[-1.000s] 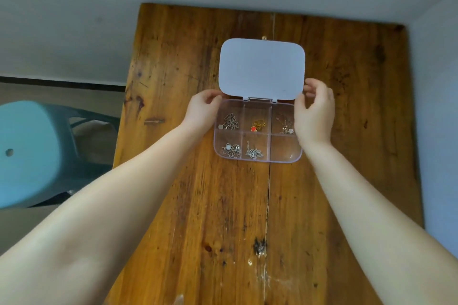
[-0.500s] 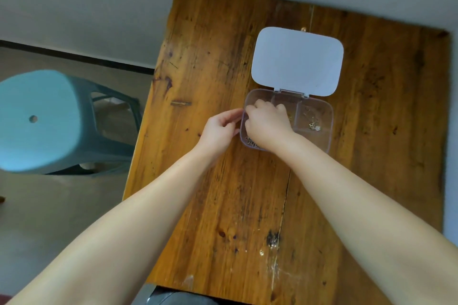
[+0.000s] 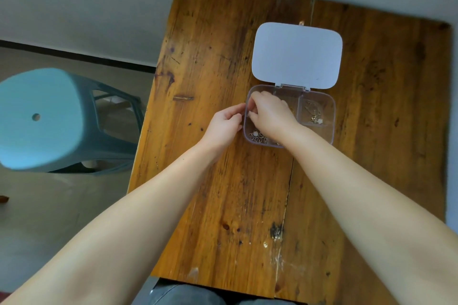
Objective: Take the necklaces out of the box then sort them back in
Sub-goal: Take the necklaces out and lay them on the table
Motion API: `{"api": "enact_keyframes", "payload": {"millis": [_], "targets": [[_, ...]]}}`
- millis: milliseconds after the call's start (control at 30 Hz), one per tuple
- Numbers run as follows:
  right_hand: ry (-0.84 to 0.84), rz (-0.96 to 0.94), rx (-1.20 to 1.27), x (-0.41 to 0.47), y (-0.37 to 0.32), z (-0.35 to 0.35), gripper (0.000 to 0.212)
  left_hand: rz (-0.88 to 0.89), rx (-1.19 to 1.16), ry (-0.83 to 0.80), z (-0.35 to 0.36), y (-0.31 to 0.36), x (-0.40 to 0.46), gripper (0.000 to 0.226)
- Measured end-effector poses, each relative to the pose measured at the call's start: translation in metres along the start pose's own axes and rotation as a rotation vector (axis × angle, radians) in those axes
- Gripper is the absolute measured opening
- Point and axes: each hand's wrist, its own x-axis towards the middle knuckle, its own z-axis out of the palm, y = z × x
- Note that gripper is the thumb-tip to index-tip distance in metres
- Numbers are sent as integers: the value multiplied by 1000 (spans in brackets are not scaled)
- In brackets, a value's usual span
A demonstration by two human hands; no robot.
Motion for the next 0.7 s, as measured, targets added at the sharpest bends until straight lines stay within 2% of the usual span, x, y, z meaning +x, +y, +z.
{"api": "enact_keyframes", "payload": {"millis": [100, 167, 233, 300, 400, 433, 533, 700], "targets": [[36, 54, 261, -7, 2, -16, 8, 40, 47, 2, 1, 3, -3, 44], [77, 135, 625, -18, 1, -32, 8, 106, 166, 74, 2, 10, -7, 47], [36, 169, 1073, -34, -1, -49, 11, 208, 232, 113, 6, 24, -17, 48], [6, 137, 1301, -53, -1, -64, 14, 302, 240, 2, 11, 39, -32, 41], [35, 90, 1409, -79, -1, -77, 13, 275, 286, -197, 14, 53, -57, 23], [59, 88, 1419, -87, 0, -80, 13, 271, 332, -215, 13, 55, -63, 18], [104, 82, 1422, -114, 6, -77, 7, 231, 401, -210, -1, 53, -75, 23], [-73, 173, 1533, -159, 4, -19, 4, 8, 408, -270, -45, 27, -79, 28]]}}
